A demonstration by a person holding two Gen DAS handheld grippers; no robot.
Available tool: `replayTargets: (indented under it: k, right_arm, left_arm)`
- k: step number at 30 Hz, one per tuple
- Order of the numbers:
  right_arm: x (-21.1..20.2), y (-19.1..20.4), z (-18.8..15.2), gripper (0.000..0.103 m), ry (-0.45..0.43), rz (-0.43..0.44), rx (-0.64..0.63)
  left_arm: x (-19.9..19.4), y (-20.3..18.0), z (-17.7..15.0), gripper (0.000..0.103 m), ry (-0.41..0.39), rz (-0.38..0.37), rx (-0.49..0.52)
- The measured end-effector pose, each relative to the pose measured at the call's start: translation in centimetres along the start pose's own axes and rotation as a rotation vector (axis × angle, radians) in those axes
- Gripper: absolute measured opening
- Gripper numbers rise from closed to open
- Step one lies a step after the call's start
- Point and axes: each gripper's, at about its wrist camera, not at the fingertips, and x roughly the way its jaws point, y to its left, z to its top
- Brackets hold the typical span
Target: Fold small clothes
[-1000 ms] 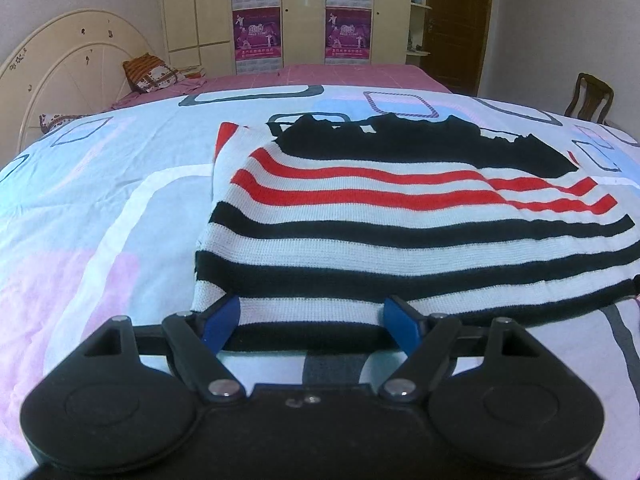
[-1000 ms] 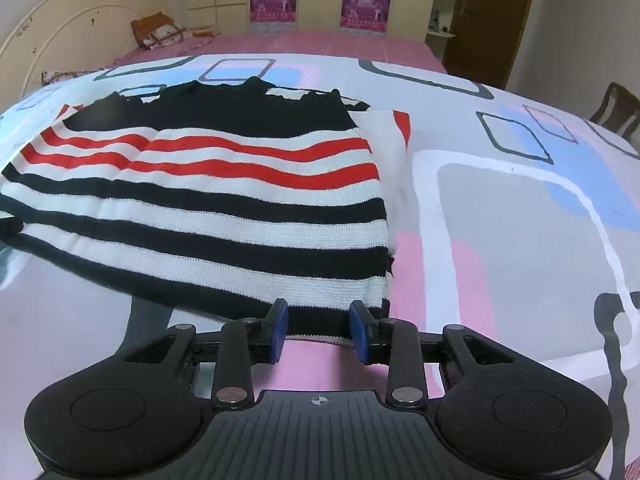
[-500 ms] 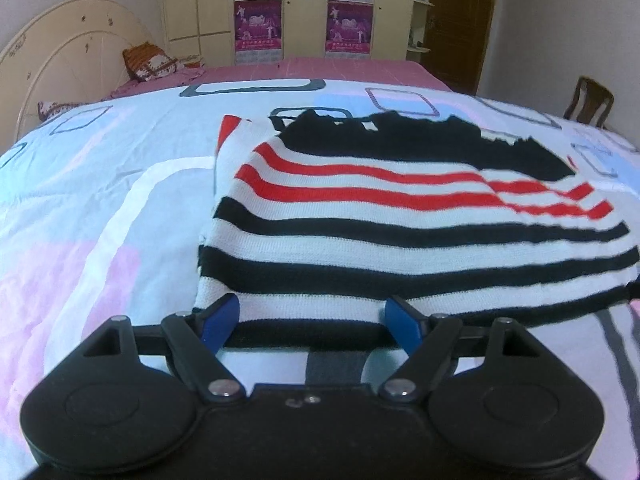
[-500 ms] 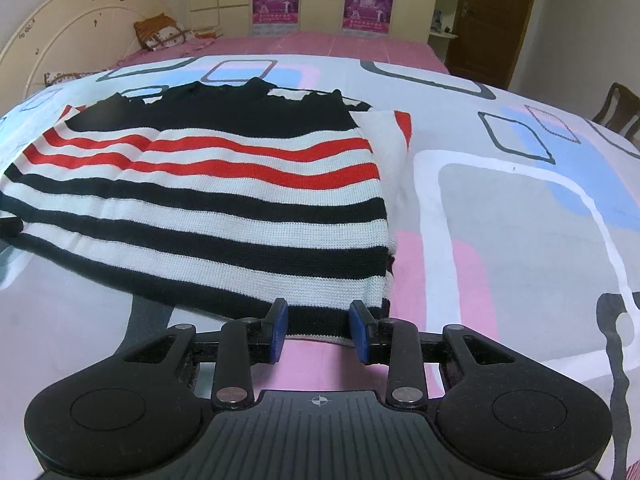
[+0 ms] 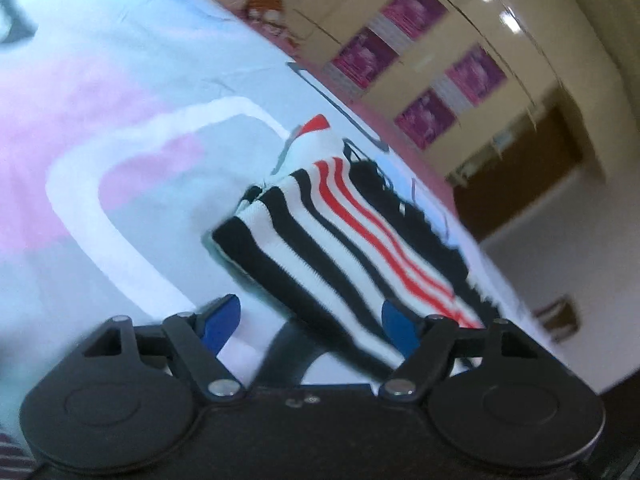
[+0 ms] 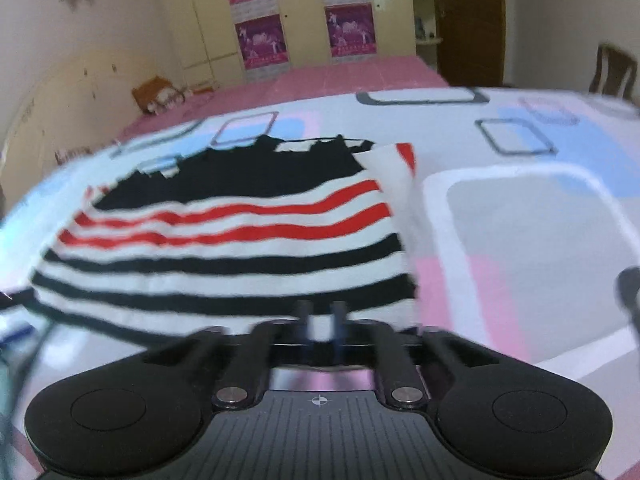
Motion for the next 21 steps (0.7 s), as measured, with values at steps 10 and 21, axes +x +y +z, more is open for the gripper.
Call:
replayTargets:
  k: [10,21]
  right_arm:
    - [3.9,3.4,3.6,0.000,0.021,0.144,0.079]
    - [9.2,7.8,5.8,0.000,0.054,0.234,0.076]
  left_arm:
    - [5.0,0.9,2.8,0.059,-0.111,-0.025,-0.121]
    - [6.0,1.3,4.6,0.017,-0.077,-0.096,-0.131]
